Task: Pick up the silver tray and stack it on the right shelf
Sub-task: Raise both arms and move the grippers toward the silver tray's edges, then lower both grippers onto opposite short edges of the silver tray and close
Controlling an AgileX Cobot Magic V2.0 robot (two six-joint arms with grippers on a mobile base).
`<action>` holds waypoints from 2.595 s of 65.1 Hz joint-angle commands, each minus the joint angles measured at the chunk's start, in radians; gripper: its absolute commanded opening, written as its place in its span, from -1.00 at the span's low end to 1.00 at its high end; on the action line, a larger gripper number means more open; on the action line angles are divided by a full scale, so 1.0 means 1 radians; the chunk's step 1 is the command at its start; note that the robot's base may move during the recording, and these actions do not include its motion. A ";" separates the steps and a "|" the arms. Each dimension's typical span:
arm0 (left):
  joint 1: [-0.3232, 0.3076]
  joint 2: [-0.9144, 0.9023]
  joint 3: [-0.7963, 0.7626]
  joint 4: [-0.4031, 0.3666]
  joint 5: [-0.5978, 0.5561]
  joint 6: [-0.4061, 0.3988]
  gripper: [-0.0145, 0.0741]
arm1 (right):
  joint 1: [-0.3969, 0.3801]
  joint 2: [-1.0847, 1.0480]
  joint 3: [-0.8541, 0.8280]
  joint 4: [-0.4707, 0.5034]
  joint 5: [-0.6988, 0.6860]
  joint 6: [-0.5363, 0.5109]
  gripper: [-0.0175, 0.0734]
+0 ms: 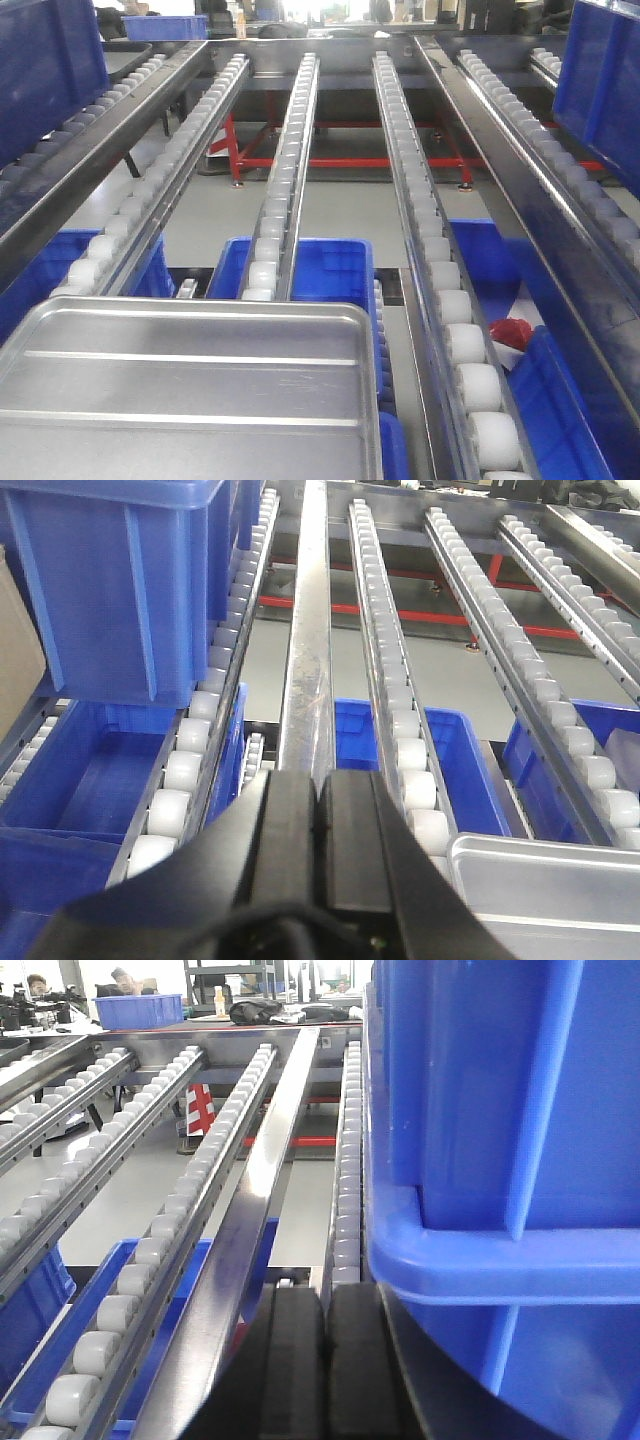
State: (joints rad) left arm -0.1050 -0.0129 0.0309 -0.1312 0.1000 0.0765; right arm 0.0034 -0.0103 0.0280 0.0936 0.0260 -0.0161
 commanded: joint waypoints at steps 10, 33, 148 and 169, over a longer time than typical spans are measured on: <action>-0.005 -0.015 0.019 -0.009 -0.081 -0.005 -0.88 | -0.006 -0.021 -0.018 0.003 -0.101 -0.003 -0.49; -0.005 -0.015 0.017 -0.009 -0.111 -0.005 -0.88 | -0.006 -0.021 -0.018 0.003 -0.101 -0.003 -0.49; -0.371 0.713 -0.658 -0.303 0.382 0.243 -0.08 | 0.605 0.673 -0.508 0.158 0.040 0.055 0.28; -0.378 0.919 -0.713 -0.194 0.544 0.137 -0.08 | 0.695 1.127 -0.871 0.159 0.490 0.144 0.27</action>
State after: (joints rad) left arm -0.4741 0.8760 -0.6438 -0.3578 0.6717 0.2788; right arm 0.6944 1.0467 -0.7455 0.2413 0.4874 0.0882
